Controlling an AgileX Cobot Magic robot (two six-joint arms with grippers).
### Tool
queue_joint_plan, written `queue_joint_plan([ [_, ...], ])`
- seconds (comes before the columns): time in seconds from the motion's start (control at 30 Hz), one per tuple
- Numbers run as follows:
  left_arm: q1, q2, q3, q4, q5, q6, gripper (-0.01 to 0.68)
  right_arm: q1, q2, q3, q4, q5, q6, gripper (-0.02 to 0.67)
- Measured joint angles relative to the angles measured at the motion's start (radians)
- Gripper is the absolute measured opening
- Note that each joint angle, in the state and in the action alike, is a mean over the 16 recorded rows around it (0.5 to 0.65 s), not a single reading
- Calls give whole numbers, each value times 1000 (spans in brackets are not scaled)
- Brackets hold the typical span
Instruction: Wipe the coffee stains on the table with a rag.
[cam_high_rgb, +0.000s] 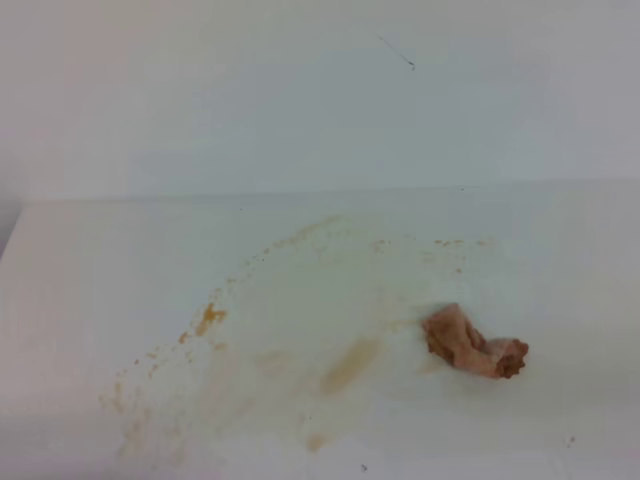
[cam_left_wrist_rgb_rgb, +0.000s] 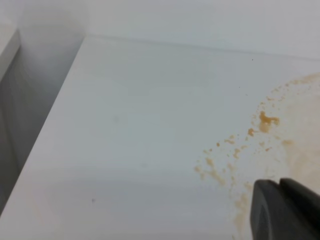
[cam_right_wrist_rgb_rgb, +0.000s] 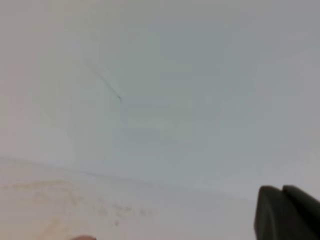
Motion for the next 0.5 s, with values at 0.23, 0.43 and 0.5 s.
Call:
queue_joint_plan([
  [0.23,0,2,0,0,0,0,-3,-60,-91,215,8,-3,59,0],
  [0.43,0,6,0,0,0,0,-3,-81,-102,297,14,38,86,0],
  [0.5,0,5,0,0,0,0,-3,-83,-102,310,16,51,90,0],
])
